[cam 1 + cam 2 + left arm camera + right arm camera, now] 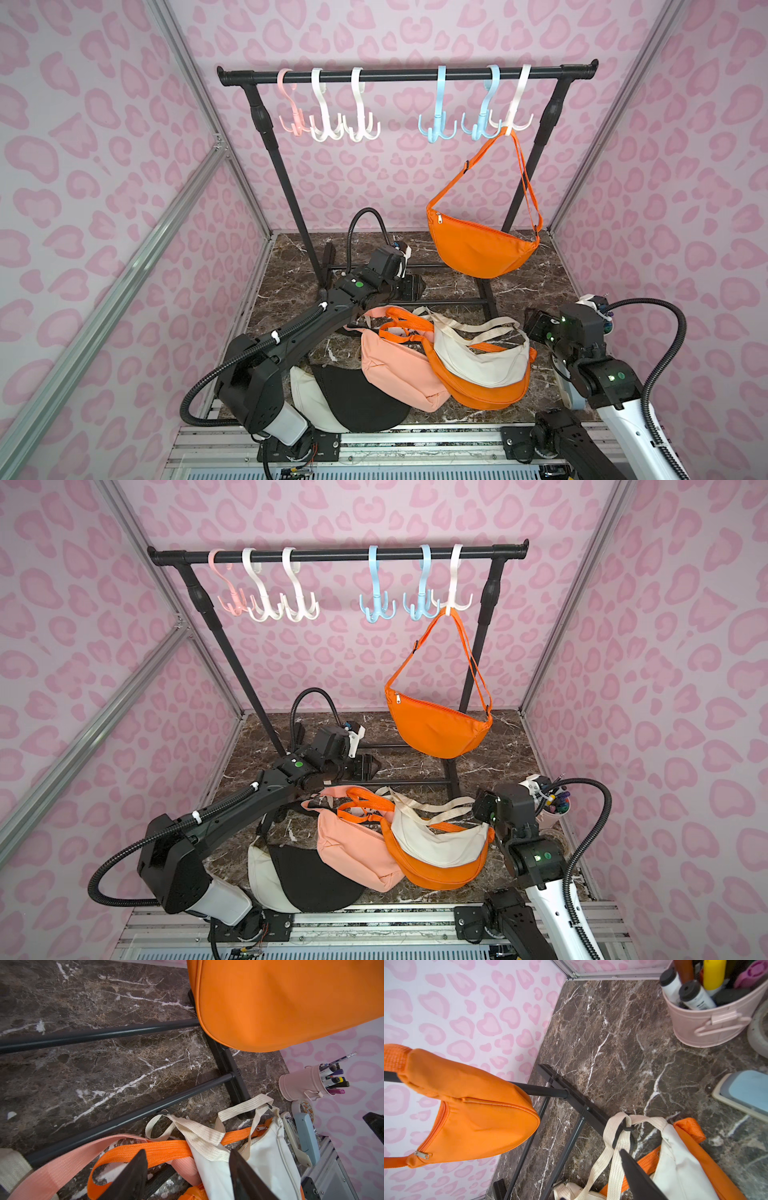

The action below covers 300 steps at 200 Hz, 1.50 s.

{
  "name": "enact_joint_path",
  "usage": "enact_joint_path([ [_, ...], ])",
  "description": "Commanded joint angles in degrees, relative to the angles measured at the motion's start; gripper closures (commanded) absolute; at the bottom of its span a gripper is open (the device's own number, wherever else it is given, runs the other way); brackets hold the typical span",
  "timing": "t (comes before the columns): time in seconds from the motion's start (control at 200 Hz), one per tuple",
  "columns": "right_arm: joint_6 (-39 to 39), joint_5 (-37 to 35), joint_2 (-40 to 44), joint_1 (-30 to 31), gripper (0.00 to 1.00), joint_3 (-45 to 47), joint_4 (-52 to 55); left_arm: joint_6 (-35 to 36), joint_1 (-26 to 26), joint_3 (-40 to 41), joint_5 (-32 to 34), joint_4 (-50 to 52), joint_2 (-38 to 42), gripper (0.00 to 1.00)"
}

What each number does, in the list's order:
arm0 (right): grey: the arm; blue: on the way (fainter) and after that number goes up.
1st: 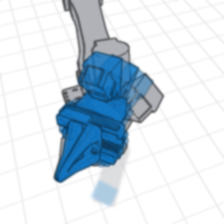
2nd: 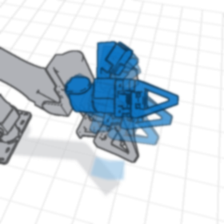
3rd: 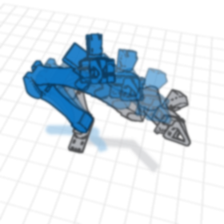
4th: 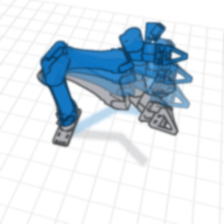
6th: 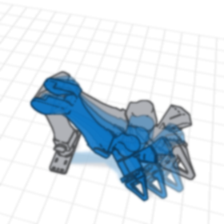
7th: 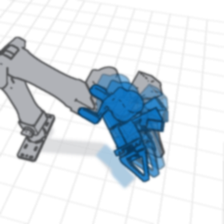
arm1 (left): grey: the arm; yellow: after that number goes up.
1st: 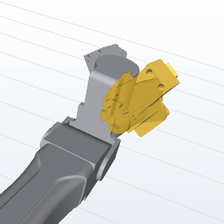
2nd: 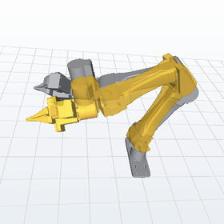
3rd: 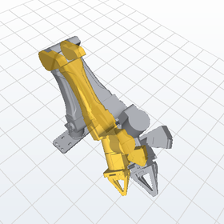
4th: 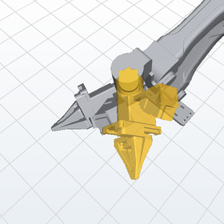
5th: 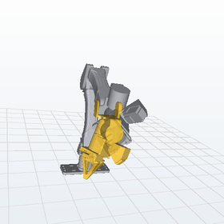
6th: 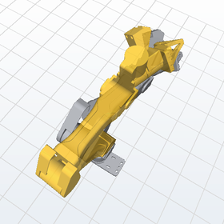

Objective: Take the bag off the hook
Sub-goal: Place the bag inside the bag.

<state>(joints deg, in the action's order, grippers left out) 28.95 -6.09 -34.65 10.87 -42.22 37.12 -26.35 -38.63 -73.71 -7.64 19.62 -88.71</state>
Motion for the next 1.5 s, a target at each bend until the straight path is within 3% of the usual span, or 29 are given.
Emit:
enact_joint_path([
  [0.0, -1.9, -1.8, 2.0, 0.0, 0.4, -0.5, -1.5, 3.5, 0.1, -0.3, 1.0, -2.2, 1.5, 0.35],
  [0.425, -7.9, -4.5, 7.9, 0.0, 0.37, -6.4, -3.6, 13.4, 0.2, -0.7, -2.2, -12.9, 6.7, 0.34],
  [0.865, -18.4, 2.5, 6.0, 0.0, 0.4, -9.4, -20.3, 24.6, 0.3, -7.1, -6.0, -23.3, 3.7, 0.34],
  [1.015, -22.2, 2.6, 3.1, 0.0, 0.4, -10.0, -26.1, 29.0, 0.3, -9.6, -6.0, -25.5, 1.5, 0.34],
  [1.21, -26.6, 2.1, -6.6, 0.0, 0.38, -16.0, -23.8, 32.4, 0.2, -14.1, -4.1, -27.6, -3.1, 0.34],
  [1.495, -27.6, 1.6, -15.0, -0.9, 0.37, -19.3, -28.7, 31.8, 0.6, -20.5, 0.4, -34.8, -11.4, 0.33],
])
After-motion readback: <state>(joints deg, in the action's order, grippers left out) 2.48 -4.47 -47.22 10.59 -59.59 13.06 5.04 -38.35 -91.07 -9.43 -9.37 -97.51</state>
